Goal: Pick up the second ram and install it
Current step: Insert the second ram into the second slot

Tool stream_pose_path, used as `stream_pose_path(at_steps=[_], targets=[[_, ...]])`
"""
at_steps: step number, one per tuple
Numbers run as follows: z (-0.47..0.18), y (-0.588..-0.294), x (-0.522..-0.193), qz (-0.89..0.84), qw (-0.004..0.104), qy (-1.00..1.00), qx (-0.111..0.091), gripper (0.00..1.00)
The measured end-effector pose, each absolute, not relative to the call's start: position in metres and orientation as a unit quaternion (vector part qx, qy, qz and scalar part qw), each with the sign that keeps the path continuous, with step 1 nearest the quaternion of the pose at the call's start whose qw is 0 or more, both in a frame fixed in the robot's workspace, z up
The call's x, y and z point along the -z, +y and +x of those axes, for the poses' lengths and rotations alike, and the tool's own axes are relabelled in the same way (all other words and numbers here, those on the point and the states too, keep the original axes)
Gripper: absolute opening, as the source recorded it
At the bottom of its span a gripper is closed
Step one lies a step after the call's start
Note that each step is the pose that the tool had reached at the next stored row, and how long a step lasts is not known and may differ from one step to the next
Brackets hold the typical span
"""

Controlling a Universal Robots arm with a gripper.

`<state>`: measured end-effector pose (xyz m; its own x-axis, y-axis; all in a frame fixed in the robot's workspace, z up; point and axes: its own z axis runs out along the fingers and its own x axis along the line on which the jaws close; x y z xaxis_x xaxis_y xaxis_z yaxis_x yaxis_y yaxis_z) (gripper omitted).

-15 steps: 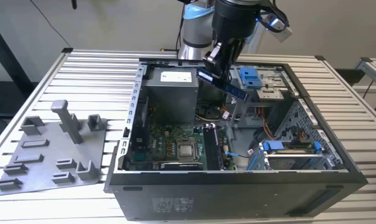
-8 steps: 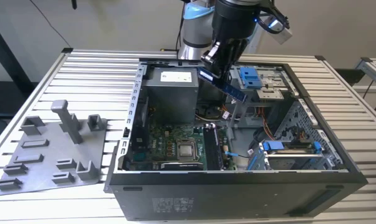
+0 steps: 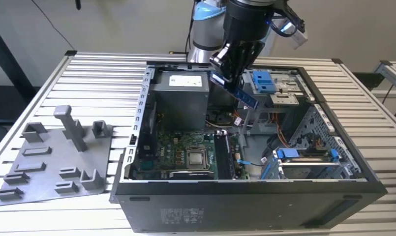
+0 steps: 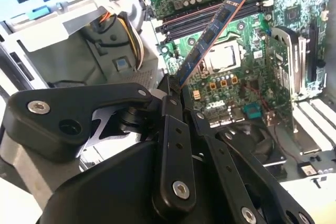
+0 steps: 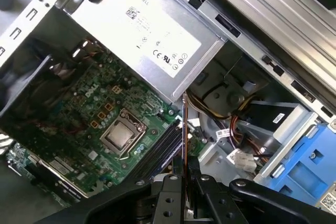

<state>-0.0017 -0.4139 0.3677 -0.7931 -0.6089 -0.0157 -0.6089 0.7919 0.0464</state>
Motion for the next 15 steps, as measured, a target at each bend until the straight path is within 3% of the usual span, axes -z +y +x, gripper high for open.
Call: stream_pose_path(at_steps=[15], targets=[[-0.0017,-0.4139,-0.3670,0.230,-0.002,-0.973,0.024,0.15]])
